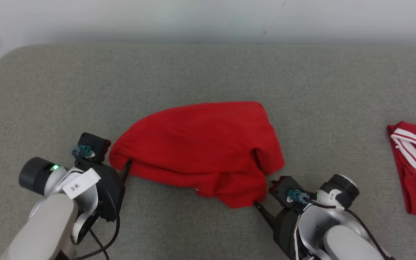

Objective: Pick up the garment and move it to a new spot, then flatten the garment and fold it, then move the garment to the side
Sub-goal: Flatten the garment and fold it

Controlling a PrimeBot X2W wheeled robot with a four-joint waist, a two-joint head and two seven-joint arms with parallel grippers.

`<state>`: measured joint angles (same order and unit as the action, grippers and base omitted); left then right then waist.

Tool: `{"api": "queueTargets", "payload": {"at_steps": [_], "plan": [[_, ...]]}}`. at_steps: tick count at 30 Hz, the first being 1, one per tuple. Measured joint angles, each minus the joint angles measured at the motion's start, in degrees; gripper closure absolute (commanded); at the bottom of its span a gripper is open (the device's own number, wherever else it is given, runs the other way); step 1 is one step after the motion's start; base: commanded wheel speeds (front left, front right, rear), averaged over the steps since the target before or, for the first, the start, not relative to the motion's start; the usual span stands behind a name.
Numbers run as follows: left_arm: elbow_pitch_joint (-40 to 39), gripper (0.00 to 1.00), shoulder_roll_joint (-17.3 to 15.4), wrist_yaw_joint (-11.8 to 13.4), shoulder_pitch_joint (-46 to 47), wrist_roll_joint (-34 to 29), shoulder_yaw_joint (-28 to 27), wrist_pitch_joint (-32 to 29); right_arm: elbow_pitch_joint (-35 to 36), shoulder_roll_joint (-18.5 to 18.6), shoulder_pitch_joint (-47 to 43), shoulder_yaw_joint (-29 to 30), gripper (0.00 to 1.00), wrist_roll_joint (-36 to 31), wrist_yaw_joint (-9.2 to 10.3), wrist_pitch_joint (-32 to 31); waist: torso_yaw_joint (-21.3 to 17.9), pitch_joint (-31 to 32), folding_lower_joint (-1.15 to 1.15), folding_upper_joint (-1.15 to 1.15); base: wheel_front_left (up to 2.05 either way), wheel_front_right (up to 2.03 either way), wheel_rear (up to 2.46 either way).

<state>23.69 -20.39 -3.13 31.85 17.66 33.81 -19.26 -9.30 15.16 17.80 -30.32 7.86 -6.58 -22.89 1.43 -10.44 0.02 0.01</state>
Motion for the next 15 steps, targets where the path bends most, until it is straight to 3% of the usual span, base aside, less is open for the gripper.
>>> {"api": "queueTargets", "payload": {"at_steps": [13,14,15], "plan": [[9.6,0.00,2.7,-0.5,3.7,0.0,0.1,-0.9,-3.2,-1.5,2.7,-1.9,0.00,2.7,-0.33,-1.2,2.3,-4.2,-0.02,0.00,0.00,0.00,0.00],[10.1,0.28,2.9,-0.5,3.9,0.0,0.1,-0.9,-3.3,-1.6,2.8,-2.0,0.33,2.7,-0.33,-1.2,2.3,-4.3,-0.02,-0.01,0.00,0.00,0.00],[10.5,0.64,3.1,-0.5,4.0,0.1,0.1,-0.8,-3.3,-1.6,2.9,-2.2,0.73,2.8,-0.33,-1.1,2.3,-4.3,-0.02,-0.01,0.00,0.00,0.00]]}}
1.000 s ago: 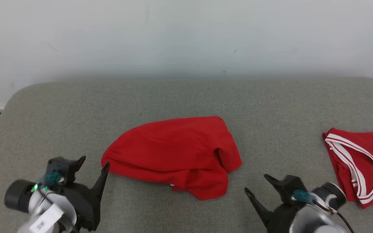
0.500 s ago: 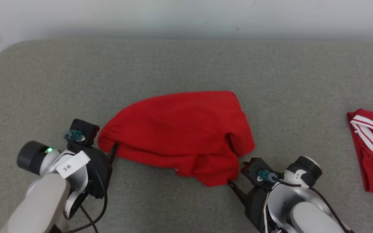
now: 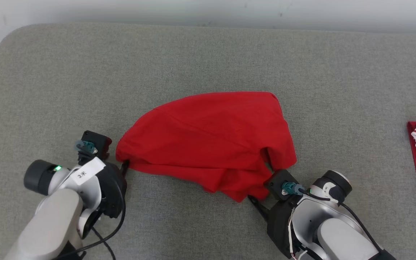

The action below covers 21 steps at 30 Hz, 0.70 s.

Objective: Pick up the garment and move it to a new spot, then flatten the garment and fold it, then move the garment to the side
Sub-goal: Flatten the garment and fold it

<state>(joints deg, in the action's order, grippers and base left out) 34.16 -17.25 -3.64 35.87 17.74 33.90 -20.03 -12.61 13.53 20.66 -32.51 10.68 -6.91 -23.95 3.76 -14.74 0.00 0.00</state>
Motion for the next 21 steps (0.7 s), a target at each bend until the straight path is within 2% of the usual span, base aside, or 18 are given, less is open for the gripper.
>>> {"api": "queueTargets", "payload": {"at_steps": [1,5,10,17,21], "plan": [[0.3,1.00,0.4,-0.1,0.0,0.2,-0.1,0.3,0.0,-0.1,0.0,-0.1,1.00,0.3,-0.01,0.3,0.0,0.0,0.00,0.00,0.00,0.00,0.00],[0.7,1.00,2.9,-1.0,1.3,0.9,0.0,2.3,0.0,-0.2,0.8,0.2,1.00,1.6,-0.24,1.7,0.0,-0.1,0.00,0.00,0.00,0.00,0.00],[0.8,1.00,4.3,-1.0,3.4,1.8,-1.4,5.4,1.3,1.0,3.3,4.7,1.00,2.2,-0.10,5.2,-0.1,0.8,0.00,0.00,0.00,0.00,0.00],[-1.3,1.00,5.0,-0.3,3.8,2.1,-3.1,9.6,5.2,4.0,4.4,9.9,1.00,2.3,2.44,9.6,-0.4,3.0,0.00,0.00,0.00,0.00,0.00],[-4.0,1.00,5.9,0.7,4.0,2.5,-3.8,11.9,7.9,5.7,4.3,11.7,1.00,2.3,2.88,12.0,-0.6,4.7,0.00,0.00,0.00,0.00,0.00]]}}
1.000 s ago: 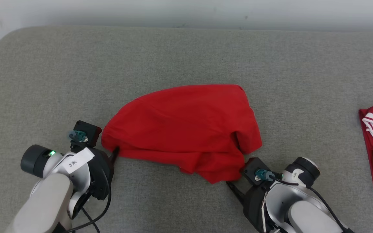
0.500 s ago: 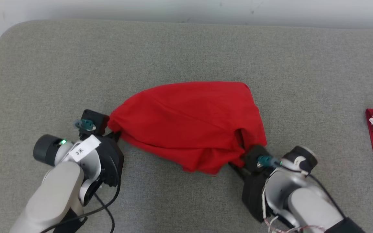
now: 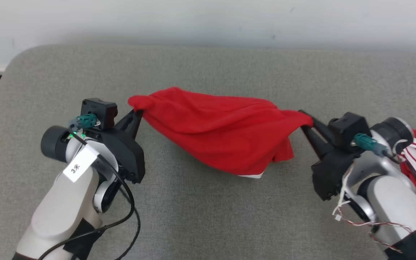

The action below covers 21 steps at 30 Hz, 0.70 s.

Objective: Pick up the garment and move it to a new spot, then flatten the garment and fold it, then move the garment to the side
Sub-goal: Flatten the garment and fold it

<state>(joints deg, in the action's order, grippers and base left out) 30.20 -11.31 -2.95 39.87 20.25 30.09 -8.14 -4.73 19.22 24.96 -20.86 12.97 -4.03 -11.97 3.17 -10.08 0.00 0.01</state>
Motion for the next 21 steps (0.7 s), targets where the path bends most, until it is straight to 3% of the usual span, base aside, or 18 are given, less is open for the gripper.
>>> {"api": "queueTargets", "payload": {"at_steps": [8,21], "plan": [[-10.3,1.00,0.7,3.4,-5.0,1.7,-1.6,3.2,7.8,3.3,-2.4,3.6,1.00,-0.2,1.62,3.8,-0.3,4.0,-0.01,0.00,0.00,0.00,0.00],[-36.6,1.00,-0.5,8.1,-15.2,-1.3,0.9,0.0,24.2,6.8,-12.1,9.5,1.00,0.4,5.20,3.8,0.6,8.4,-0.01,-0.01,0.00,0.00,0.00]]}}
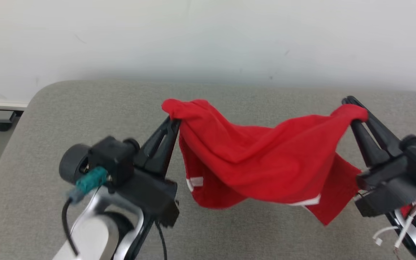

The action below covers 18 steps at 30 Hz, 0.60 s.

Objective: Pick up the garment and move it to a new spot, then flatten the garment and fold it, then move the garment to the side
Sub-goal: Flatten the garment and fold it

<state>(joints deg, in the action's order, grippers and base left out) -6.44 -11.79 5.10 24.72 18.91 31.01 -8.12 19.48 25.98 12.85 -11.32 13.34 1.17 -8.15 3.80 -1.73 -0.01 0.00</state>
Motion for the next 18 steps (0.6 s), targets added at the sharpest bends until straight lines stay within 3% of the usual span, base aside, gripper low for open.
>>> {"api": "queueTargets", "payload": {"at_steps": [4,8,10,13,18], "plan": [[-8.8,1.00,-2.4,1.0,-3.6,-1.9,0.2,-3.4,3.7,0.3,-3.3,2.0,1.00,1.0,1.72,-1.5,0.7,0.3,0.00,0.00,0.00,0.00,0.00],[-10.8,1.00,-2.8,1.0,-5.8,-2.1,-0.3,-8.3,2.4,0.2,-5.4,2.1,1.00,3.6,1.87,-4.1,0.6,-0.5,0.00,-0.01,0.00,0.00,0.00],[-8.5,1.00,-2.7,1.3,-5.8,-0.8,-0.7,-10.8,-0.2,0.2,-5.6,1.4,1.00,4.4,1.71,-5.8,0.4,-1.4,0.00,-0.01,0.00,0.00,0.00],[-2.0,1.00,-2.2,1.5,-5.3,0.5,-1.7,-14.3,-5.4,-0.3,-4.1,-0.6,1.00,6.5,-0.07,-7.6,0.2,-3.2,0.01,-0.01,0.00,0.00,0.00],[7.7,1.00,1.1,1.5,0.4,1.4,-2.8,-18.5,-12.8,-1.6,4.5,-3.3,1.00,7.5,-2.53,-10.1,-0.4,-6.8,0.02,0.00,0.00,0.00,0.00]]}}
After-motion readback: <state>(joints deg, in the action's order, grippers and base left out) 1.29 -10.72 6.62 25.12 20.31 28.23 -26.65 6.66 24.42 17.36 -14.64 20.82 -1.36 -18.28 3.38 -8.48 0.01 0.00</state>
